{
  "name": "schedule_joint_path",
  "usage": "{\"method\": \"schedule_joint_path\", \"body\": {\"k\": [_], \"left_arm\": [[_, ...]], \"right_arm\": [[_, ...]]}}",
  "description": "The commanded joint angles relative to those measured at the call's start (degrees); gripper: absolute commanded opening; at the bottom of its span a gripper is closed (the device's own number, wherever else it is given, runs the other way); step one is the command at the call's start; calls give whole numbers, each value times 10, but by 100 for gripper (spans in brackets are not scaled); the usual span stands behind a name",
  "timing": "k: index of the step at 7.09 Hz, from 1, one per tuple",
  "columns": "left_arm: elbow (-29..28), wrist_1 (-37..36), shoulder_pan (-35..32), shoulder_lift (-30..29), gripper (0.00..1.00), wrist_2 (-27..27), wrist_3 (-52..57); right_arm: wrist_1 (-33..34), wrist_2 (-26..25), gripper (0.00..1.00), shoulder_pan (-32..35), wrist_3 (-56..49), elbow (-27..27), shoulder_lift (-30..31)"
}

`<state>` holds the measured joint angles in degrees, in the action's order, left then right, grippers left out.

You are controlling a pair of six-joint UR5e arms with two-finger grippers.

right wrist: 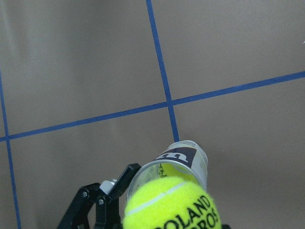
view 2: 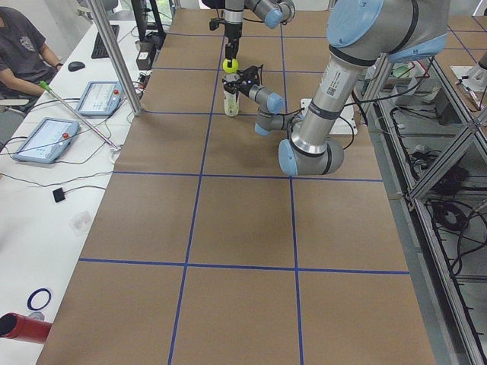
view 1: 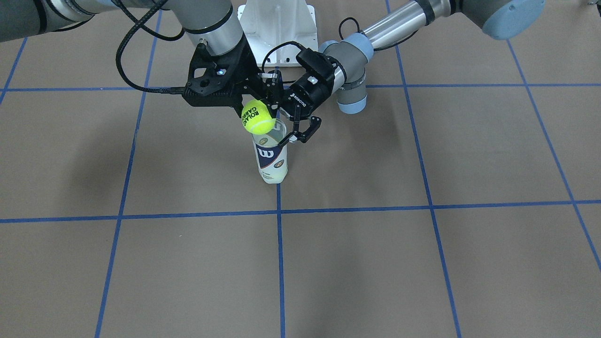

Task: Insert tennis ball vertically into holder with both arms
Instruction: 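Push the ball down into the tube with the right gripper and release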

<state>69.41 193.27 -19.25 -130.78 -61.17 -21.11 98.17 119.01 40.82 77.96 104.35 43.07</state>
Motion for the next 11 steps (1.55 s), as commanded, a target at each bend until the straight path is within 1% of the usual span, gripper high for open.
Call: {"method": "schedule_joint_path", "body": {"k": [1, 2, 4, 5, 6, 7, 8, 11], "left_arm": [[0, 0, 0, 0, 96, 0, -1], [0, 0, 0, 0, 96, -1, -1], [0, 0, 0, 0, 96, -1, -1], [0, 0, 0, 0, 96, -1, -2], [0, 0, 0, 1, 96, -1, -1], [0, 0, 0, 1, 97, -1, -1], [-1, 0, 0, 1, 97, 0, -1], [0, 0, 0, 1, 97, 0, -2]], "right_arm": [[-1, 0, 0, 0, 0, -4, 0], [-1, 0, 0, -2, 0, -8, -3], [-2, -1, 0, -4, -1, -34, -18], [-2, -1, 0, -4, -3, -34, -18], [-2, -1, 14, -5, -3, -33, -17], [-2, -5, 86, -7, 0, -33, -17], [-2, -22, 99, -11, 0, -33, -17], [-2, -25, 100, -14, -4, -32, -18]]}}
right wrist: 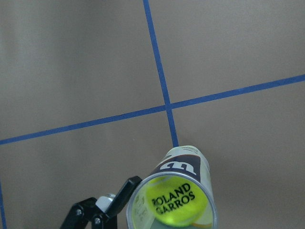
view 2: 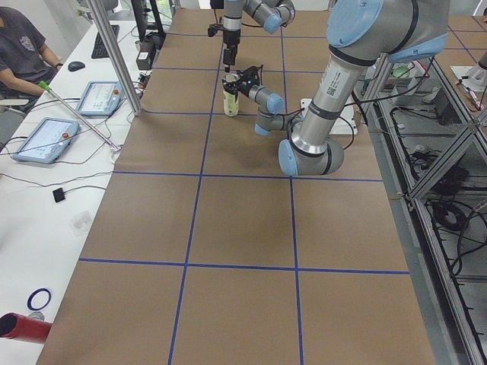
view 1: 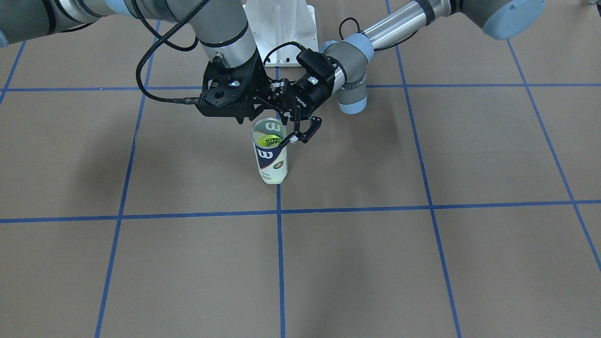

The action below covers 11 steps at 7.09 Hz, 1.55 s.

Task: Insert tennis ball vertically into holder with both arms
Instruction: 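Push the ball down into the tube with the right gripper and release, then release the tube with the left gripper while the right gripper withdraws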

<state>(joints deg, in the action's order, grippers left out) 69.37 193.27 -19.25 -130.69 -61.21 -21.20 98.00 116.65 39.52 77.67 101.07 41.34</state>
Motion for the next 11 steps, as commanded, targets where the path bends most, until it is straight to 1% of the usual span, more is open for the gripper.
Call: {"method": "schedule_joint_path", "body": {"k": [1, 2, 3, 4, 5, 6, 7, 8, 9, 10, 11], "left_arm": [[10, 0, -2, -1, 97, 0, -2], [45, -1, -3, 8, 98, 0, -2], [64, -1, -4, 21, 98, 0, -2], [93, -1, -4, 44, 98, 0, -2], [133, -1, -5, 90, 98, 0, -2], [174, -1, -9, 146, 98, 0, -2], [209, -1, -26, 225, 98, 0, -1], [223, 0, -58, 259, 98, 0, -9], [222, -3, -76, 289, 99, 12, -53], [220, -7, -111, 321, 99, 13, -106], [216, -37, -155, 354, 99, 1, -111]], "right_arm": [[0, 1, 100, 0, -1, 5, 1], [0, 2, 100, 3, -3, 9, 3], [1, 6, 100, 12, -6, 10, 8], [1, 14, 100, 33, -11, 31, 35], [2, 28, 100, 62, -38, 73, 84], [2, 58, 100, 105, -73, 92, 121], [2, 77, 100, 141, -114, 93, 153], [1, 78, 100, 173, -167, 93, 189], [-1, 78, 100, 200, -240, 92, 227], [-3, 77, 100, 225, -312, 86, 262], [-4, 75, 100, 252, -384, 83, 301]]}}
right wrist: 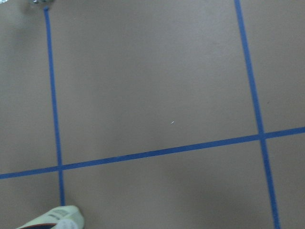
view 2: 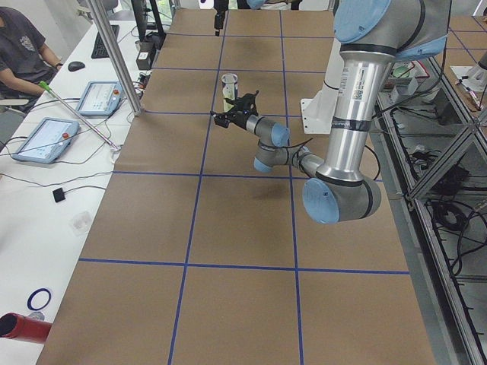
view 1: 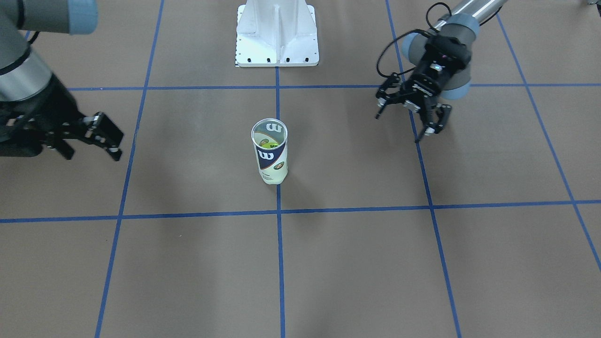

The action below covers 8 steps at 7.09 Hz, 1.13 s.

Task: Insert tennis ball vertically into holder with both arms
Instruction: 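Release the tube with the left gripper while the right gripper withdraws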

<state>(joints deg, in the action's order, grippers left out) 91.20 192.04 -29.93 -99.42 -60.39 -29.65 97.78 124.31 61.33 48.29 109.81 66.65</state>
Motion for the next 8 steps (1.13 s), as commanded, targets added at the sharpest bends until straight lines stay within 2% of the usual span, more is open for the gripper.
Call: {"method": "schedule_joint_path", "body": {"k": [1, 3, 6, 8], "left_arm": [[-2, -89, -97, 46, 99, -41, -34], [0, -236, -219, 42, 98, -145, -53], [2, -461, -388, 20, 99, -373, -59], [3, -679, -455, -15, 98, -538, -57]], "right_arm": [[-2, -2, 100, 55, -140, -13, 69], [-2, -2, 100, 84, -191, -23, 101], [-2, -2, 100, 104, -220, -53, 106], [-2, -2, 100, 112, -218, -54, 118]]}}
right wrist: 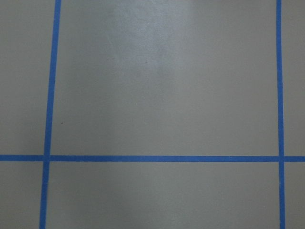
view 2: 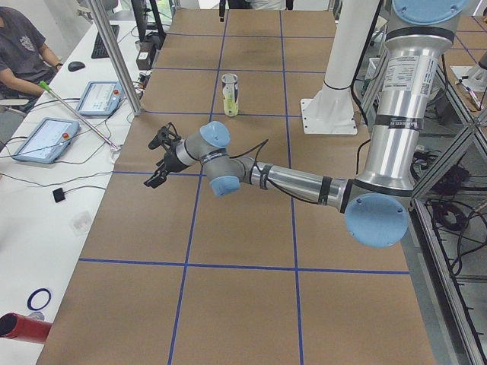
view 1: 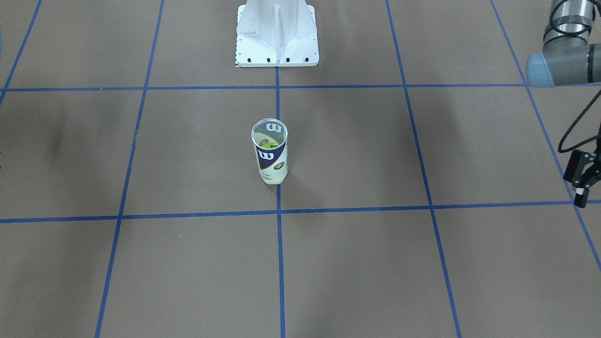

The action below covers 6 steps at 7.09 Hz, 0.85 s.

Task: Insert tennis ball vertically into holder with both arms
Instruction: 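Release the tube with the left gripper while the right gripper withdraws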

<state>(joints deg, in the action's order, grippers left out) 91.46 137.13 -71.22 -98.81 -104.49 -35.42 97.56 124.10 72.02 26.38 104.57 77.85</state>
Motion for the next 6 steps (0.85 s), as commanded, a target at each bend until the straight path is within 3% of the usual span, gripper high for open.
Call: {"method": "schedule_joint_path", "body": {"k": [1, 3, 4, 5, 6], "left_arm": [[2, -223, -60, -41, 98, -145, 10], [-3, -258, -82, -37, 97, -198, 61], [-12, -292, -87, -35, 94, -220, 55], [-19, -305, -95, -33, 99, -241, 60], [-32, -329, -100, -32, 99, -297, 61]], "right_arm": [[-1, 0, 100, 13, -2, -1, 15], [-46, 18, 100, 34, -58, -16, 40], [-47, 58, 100, 56, -94, -35, 40], [-47, 81, 100, 73, -136, -46, 46], [-47, 92, 100, 76, -148, -47, 52]]}}
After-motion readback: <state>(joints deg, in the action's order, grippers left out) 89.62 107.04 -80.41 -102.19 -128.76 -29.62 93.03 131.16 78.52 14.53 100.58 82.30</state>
